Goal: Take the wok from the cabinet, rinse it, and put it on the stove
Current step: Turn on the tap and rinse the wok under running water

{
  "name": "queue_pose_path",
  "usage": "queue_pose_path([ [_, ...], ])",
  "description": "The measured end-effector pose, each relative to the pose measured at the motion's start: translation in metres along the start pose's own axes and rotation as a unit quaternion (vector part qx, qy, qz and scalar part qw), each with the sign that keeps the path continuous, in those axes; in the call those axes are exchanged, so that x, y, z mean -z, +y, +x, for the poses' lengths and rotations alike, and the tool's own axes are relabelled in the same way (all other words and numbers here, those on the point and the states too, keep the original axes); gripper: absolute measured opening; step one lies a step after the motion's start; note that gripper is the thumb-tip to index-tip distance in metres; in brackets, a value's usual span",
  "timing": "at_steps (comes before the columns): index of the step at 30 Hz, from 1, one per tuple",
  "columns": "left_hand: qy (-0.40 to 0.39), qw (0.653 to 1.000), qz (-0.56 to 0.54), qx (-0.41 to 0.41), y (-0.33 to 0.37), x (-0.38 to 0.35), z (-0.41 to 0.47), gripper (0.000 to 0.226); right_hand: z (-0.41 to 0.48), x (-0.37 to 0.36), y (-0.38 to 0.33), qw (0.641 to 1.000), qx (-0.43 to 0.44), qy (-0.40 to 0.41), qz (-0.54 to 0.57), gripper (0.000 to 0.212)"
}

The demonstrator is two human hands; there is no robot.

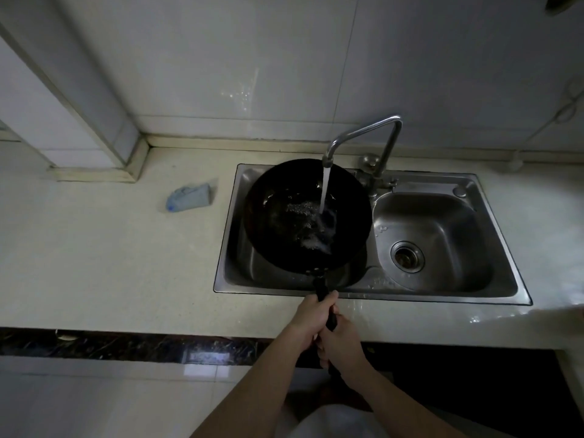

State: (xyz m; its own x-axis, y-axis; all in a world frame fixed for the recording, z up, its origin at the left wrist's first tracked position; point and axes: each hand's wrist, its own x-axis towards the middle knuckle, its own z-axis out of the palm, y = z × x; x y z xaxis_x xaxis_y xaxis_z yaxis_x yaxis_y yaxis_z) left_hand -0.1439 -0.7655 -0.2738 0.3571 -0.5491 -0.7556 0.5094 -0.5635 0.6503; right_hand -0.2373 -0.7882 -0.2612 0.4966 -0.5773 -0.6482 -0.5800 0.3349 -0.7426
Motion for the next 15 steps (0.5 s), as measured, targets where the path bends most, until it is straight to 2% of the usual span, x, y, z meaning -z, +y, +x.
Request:
queue_pose_path([
  [4, 0.045, 0.998, 0.030, -0.019, 0.003, 0.007, -0.002, 0.038, -0.002, -0.004, -0.009, 0.999, -0.015, -0.039, 0.031, 0.027],
  [9, 0.074, 0.996, 0.047, -0.004, 0.003, 0.018, -0.006, 0.033, -0.004, -0.014, -0.016, 0.990, -0.063, -0.081, 0.101, 0.029],
  [15, 0.058, 0.996, -0.017, 0.070, 0.021, 0.027, -0.018, 0.033, -0.012, -0.020, -0.037, 0.936, -0.136, -0.132, 0.297, 0.037],
])
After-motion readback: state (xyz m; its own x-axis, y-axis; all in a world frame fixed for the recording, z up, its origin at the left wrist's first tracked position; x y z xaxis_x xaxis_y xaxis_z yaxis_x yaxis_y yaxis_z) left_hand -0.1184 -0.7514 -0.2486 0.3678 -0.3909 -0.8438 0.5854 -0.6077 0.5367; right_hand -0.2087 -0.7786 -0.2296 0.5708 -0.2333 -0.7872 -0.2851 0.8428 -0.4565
